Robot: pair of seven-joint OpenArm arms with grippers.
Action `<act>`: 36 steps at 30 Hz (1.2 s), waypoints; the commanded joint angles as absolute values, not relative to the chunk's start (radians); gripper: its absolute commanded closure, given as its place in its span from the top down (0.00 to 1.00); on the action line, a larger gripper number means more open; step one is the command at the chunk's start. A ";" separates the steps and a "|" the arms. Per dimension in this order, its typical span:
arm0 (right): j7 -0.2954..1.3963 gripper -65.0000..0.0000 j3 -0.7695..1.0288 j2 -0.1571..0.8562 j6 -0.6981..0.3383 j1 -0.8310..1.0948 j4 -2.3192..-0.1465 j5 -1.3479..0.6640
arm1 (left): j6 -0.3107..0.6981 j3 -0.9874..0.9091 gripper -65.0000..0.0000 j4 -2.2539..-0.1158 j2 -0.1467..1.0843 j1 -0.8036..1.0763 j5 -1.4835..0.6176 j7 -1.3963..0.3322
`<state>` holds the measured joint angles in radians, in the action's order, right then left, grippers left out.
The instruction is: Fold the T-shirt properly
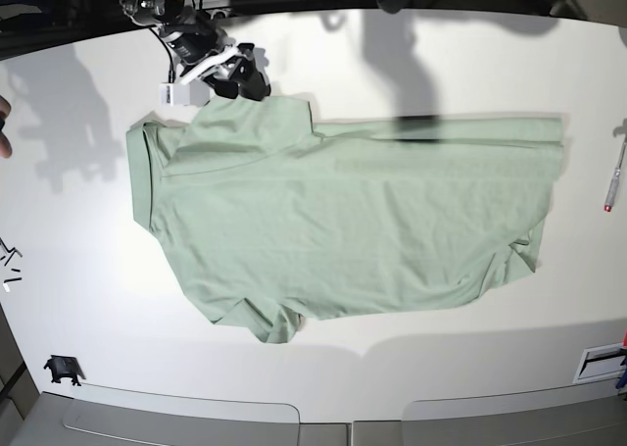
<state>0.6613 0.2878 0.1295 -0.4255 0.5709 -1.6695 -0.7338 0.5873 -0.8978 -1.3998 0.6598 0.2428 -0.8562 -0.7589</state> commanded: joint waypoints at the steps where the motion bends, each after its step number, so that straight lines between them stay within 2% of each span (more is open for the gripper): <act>1: 0.668 0.54 0.287 0.128 -0.425 0.575 -1.678 -0.736 | 0.595 -0.908 0.31 -1.415 0.690 0.236 -0.875 -0.732; 7: 0.670 0.43 0.288 0.122 -0.425 0.572 -1.678 -0.740 | 0.595 -0.908 0.31 -1.415 0.690 0.236 -0.872 -0.731; 9: 0.672 0.29 0.288 0.122 -0.426 0.565 -1.678 -0.740 | 0.595 -0.908 0.31 -1.415 0.691 0.235 -0.872 -0.728; 11: 0.673 0.06 0.288 0.122 -0.428 0.556 -1.679 -0.740 | 0.595 -0.908 0.31 -1.415 0.690 0.236 -0.871 -0.728; 12: 0.675 0.00 0.288 0.122 -0.436 0.546 -1.679 -0.740 | 0.595 -0.908 0.31 -1.415 0.690 0.236 -0.871 -0.728; 16: 0.691 0.00 0.287 0.121 -0.509 0.502 -1.681 -0.768 | 0.595 -0.908 0.31 -1.415 0.690 0.236 -0.871 -0.728; 21: 0.696 0.00 0.287 0.121 -0.546 0.418 -1.681 -0.795 | 0.595 -0.908 0.31 -1.415 0.691 0.236 -0.871 -0.728; 30: 0.695 0.00 0.287 0.119 -0.554 0.248 -1.681 -0.774 | 0.595 -0.908 0.31 -1.415 0.691 0.236 -0.871 -0.728; 36: 0.683 0.00 0.286 0.090 -0.554 0.115 -1.681 -0.665 | 0.595 -0.908 0.31 -1.415 0.691 0.236 -0.872 -0.729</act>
